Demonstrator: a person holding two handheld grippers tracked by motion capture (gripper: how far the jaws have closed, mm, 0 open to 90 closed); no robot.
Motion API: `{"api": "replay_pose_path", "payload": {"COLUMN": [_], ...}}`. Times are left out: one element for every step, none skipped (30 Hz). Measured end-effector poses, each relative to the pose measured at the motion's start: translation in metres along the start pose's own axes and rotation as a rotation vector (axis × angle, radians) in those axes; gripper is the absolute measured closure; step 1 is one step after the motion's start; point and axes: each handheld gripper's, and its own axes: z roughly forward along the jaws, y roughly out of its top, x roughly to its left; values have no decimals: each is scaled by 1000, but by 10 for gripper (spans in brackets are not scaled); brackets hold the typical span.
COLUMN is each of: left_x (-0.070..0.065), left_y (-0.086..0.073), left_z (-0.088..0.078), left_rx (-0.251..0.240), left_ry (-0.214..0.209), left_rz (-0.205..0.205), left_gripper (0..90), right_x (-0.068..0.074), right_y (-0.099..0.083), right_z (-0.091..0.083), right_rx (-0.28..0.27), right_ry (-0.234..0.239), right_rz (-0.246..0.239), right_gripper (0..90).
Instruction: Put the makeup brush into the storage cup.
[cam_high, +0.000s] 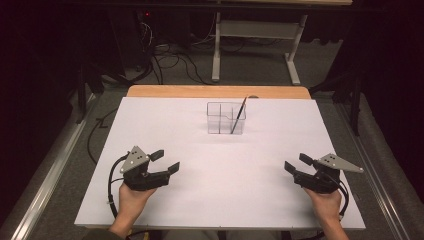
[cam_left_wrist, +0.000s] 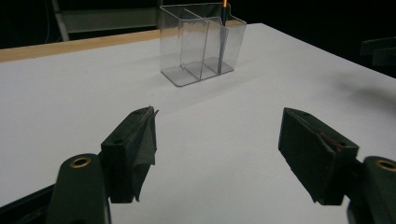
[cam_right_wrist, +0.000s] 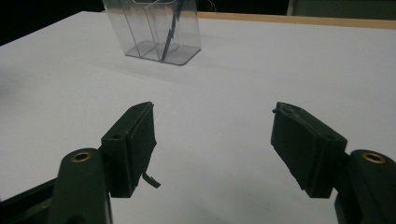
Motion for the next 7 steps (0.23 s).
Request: {"api": "replay_pose_path", "payload": {"left_x": [0, 0, 0, 0, 0, 0, 1], "left_y": [0, 0, 0, 0, 0, 0, 0], "left_z": [0, 0, 0, 0, 0, 0, 0], "left_rx": [0, 1, 1, 1, 0, -1, -2], "left_ry": [0, -1, -1, 1, 4, 6, 6], "left_rz": [0, 0, 0, 1, 2, 2, -1], "left_gripper": [281, 281, 281, 281, 279, 278, 277], "right_x": [0, 0, 0, 0, 1, 1, 1], "right_y": [0, 0, 0, 0, 0, 0, 0], "right_z": [0, 0, 0, 0, 0, 0, 0], "right_rx": [1, 1, 0, -2, -5, -6, -7], "right_ry": [-1, 0, 1, 5, 5, 6, 7], "right_rz": [-1, -2, -1, 2, 2, 2, 0], "right_gripper": [320, 320, 320, 320, 320, 320, 320]}}
